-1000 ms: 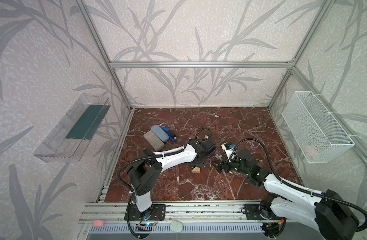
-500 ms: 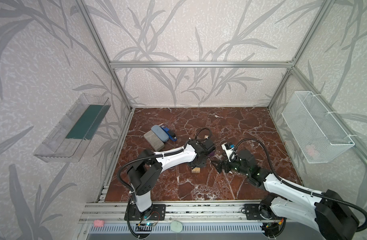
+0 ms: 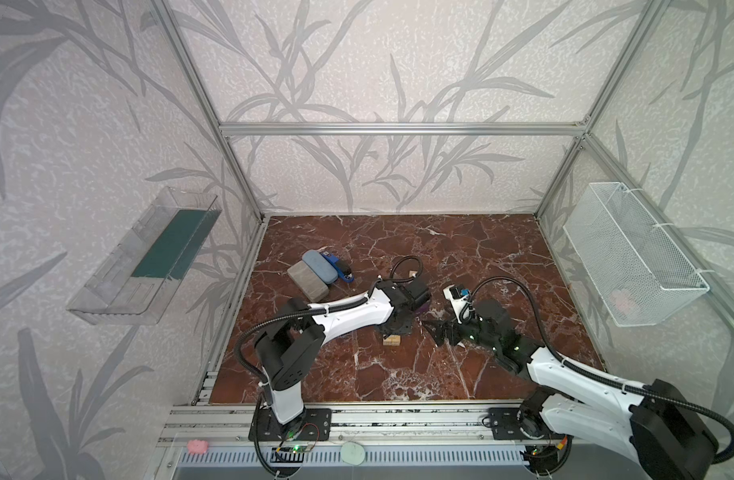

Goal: Build the wood block tower
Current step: 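Lower the held block against the block group with the left gripper, then open the left gripper and move it toward the lime-green block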

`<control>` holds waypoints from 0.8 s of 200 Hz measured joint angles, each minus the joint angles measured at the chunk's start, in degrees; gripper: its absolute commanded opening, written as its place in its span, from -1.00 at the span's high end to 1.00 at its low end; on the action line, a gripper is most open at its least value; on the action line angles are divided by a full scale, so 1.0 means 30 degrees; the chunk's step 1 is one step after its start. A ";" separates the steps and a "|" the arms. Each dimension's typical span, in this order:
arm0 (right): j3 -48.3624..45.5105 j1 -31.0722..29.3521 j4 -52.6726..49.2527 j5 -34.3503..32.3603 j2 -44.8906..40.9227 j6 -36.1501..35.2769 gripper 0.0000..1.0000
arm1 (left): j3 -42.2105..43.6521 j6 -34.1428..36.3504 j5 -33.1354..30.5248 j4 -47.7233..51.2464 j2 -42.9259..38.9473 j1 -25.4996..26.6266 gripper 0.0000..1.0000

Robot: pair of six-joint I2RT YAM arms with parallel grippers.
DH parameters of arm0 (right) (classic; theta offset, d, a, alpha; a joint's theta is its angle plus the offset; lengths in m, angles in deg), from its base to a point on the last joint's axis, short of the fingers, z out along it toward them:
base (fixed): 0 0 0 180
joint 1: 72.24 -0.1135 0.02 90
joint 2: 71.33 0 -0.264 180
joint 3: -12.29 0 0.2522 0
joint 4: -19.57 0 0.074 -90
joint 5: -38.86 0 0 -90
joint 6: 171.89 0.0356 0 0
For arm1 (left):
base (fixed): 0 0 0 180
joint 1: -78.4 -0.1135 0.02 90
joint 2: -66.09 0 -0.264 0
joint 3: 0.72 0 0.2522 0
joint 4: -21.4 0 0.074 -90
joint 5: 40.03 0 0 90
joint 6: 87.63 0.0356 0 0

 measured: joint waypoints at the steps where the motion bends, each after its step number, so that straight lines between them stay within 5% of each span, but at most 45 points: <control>1: 0.0000 0.0000 0.0000 0.0000 0.0000 0.0000 -0.98 | 0.0000 0.0000 0.0000 0.0000 0.0007 -0.0007 0.29; 68: 0.0000 0.0000 -0.0007 -0.0015 0.0000 0.0000 -0.98 | -0.0007 -0.0007 0.0000 0.0000 0.0000 -0.0007 0.25; 160: 0.0015 0.0000 -0.0219 0.0007 0.0029 0.0029 -0.98 | -0.0051 0.0546 -0.0197 0.0423 -0.1464 -0.0146 -0.20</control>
